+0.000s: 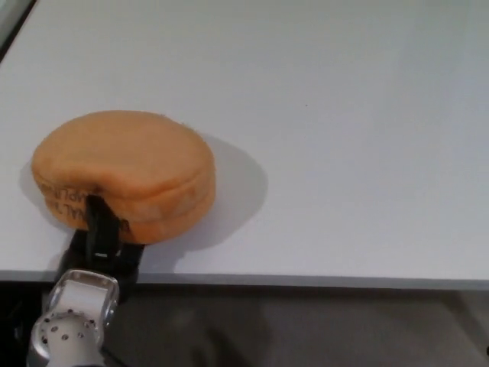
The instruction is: A soft plate is kept in the center of the table close to the robot and the robot uses its left hand to pick up the plate, turns it upside down and places it back on the table
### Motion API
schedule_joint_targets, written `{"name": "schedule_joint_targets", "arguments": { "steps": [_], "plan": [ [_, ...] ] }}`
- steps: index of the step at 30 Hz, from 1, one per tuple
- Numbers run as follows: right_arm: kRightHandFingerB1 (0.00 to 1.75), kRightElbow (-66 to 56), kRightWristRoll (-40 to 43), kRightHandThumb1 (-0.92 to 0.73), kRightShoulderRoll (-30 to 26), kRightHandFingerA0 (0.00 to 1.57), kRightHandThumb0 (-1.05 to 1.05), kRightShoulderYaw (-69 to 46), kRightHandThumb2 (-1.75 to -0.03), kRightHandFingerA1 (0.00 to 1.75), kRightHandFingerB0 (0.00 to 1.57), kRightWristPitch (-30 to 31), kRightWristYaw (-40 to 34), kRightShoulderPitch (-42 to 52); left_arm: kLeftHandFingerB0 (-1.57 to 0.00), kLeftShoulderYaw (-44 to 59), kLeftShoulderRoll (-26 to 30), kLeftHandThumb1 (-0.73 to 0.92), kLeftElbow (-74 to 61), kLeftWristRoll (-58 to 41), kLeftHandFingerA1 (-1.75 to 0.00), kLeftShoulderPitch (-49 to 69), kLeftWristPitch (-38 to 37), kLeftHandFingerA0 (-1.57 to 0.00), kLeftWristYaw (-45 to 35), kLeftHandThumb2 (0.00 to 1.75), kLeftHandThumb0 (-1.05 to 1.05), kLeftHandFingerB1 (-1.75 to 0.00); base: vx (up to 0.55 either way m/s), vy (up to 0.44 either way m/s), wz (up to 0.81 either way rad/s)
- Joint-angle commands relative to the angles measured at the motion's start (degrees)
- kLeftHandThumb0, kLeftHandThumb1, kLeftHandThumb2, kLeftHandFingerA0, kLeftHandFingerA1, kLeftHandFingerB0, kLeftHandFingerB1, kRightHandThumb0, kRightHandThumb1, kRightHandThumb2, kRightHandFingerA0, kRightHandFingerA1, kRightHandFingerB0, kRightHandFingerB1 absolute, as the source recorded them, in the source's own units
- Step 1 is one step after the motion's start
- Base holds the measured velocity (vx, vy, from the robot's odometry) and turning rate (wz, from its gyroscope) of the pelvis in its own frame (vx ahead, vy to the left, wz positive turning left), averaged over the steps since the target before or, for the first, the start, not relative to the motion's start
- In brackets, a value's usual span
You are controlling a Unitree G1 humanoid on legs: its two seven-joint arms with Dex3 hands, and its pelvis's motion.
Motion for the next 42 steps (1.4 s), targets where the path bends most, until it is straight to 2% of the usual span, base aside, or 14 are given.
{"name": "schedule_joint_targets", "arguments": {
  "steps": [1,2,14,15,20,26,27,28,29,30,32,33,34,42],
  "plan": [
    [0.50,0.3,-2.3,-0.73,-1.8,0.46,-0.71,-0.4,-1.08,0.58,0.35,1.0,-1.2,0.0,-0.88,-6.6,4.0,0.52,-2.0,1.0,-1.50,1.1,18.6,-1.29,4.6,0.89,-0.49,-1.26,0.00,0.000,0.00],
    [0.34,0.3,-2.4,-0.90,-1.7,0.53,-0.73,-0.3,-0.68,0.45,0.43,0.8,-1.3,0.0,-0.66,-7.2,4.3,0.73,-2.1,0.8,-1.75,0.9,19.4,-0.99,4.3,0.62,-0.38,-1.63,0.00,0.000,0.00],
    [0.34,-0.6,-1.4,-0.89,-1.3,0.53,-0.72,-0.3,-0.67,0.45,0.42,2.4,-0.9,0.1,-0.72,-17.5,3.3,0.73,-6.1,-0.5,-1.75,-2.3,28.7,-1.00,1.3,0.63,-0.41,-1.65,0.00,0.000,0.00],
    [0.50,-0.3,-1.4,-0.72,-1.4,0.45,-0.71,-0.3,-1.08,0.56,0.34,2.3,-0.7,0.0,-0.71,-18.0,2.8,0.74,-6.7,-0.7,-1.75,-3.1,29.7,-0.99,2.4,0.62,-0.45,-1.63,0.00,0.000,0.00],
    [0.50,-0.1,-2.1,-0.74,-1.7,0.46,-0.72,-0.3,-1.08,0.57,0.34,1.4,-0.7,0.0,-0.72,-19.6,3.1,0.75,-7.2,-0.3,-1.75,-5.1,30.5,-1.01,1.7,0.64,-0.45,-1.70,0.00,0.000,0.00],
    [0.50,-0.4,-1.7,-0.72,-1.9,0.47,-0.71,-0.6,-1.08,0.57,0.34,2.2,-0.6,-0.1,-0.73,-20.5,2.6,0.76,-7.7,0.3,-1.75,-6.2,32.0,-1.03,2.5,0.64,-0.45,-1.70,0.00,0.000,0.00],
    [0.34,-0.3,-1.8,-0.90,-1.9,0.54,-0.73,-0.5,-0.67,0.43,0.42,2.0,-0.6,-0.1,-0.72,-20.7,2.5,0.77,-7.8,0.5,-1.75,-6.3,32.3,-1.02,2.6,0.64,-0.45,-1.70,0.00,0.000,0.00],
    [0.34,-0.1,-1.9,-0.90,-1.9,0.54,-0.73,-0.5,-0.67,0.43,0.42,1.8,-0.6,-0.2,-0.72,-20.7,2.4,0.77,-7.7,0.7,-1.75,-6.5,32.5,-1.02,2.7,0.64,-0.45,-1.70,0.00,0.000,0.00],
    [0.50,-0.3,-1.8,-0.73,-1.9,0.46,-0.73,-0.5,-1.08,0.56,0.34,2.1,-0.7,-0.2,-0.69,-20.8,2.3,0.77,-7.7,0.9,-1.75,-6.5,32.5,-1.02,2.5,0.64,-0.45,-1.71,0.00,0.000,0.00],
    [0.34,-0.5,-1.8,-0.90,-1.9,0.54,-0.73,-0.4,-0.68,0.44,0.42,2.3,-0.7,-0.3,-0.70,-20.7,2.2,0.76,-7.7,1.1,-1.75,-6.6,32.6,-1.03,2.3,0.64,-0.45,-1.72,0.00,0.000,0.00],
    [0.50,-0.2,-1.9,-0.73,-1.9,0.47,-0.71,-0.3,-1.08,0.57,0.35,1.8,-0.8,-0.8,-0.71,-20.6,2.2,0.75,-7.6,1.5,-1.75,-6.9,32.4,-1.02,2.1,0.63,-0.45,-1.70,0.00,0.000,0.00],
    [0.50,0.0,-2.0,-0.73,-1.8,0.47,-0.71,-0.3,-1.08,0.57,0.35,1.6,-0.8,-0.9,-0.71,-20.5,2.2,0.75,-7.6,1.7,-1.75,-6.9,32.3,-1.02,2.1,0.63,-0.45,-1.70,0.00,0.000,0.00],
    [0.34,-0.3,-1.9,-0.90,-1.9,0.54,-0.72,-0.4,-0.68,0.45,0.43,1.9,-0.9,-0.9,-0.71,-20.5,2.1,0.75,-7.5,1.9,-1.75,-7.0,32.2,-1.03,2.1,0.63,-0.45,-1.72,0.00,0.000,0.00],
    [0.34,-0.8,-1.3,-0.89,-1.8,0.54,-0.74,-0.4,-0.68,0.46,0.43,3.1,-1.1,-1.0,-0.71,-19.7,1.4,0.74,-8.2,3.5,-1.75,-7.3,31.8,-1.03,2.7,0.63,-0.45,-1.69,0.00,0.000,0.00]
  ]
}}
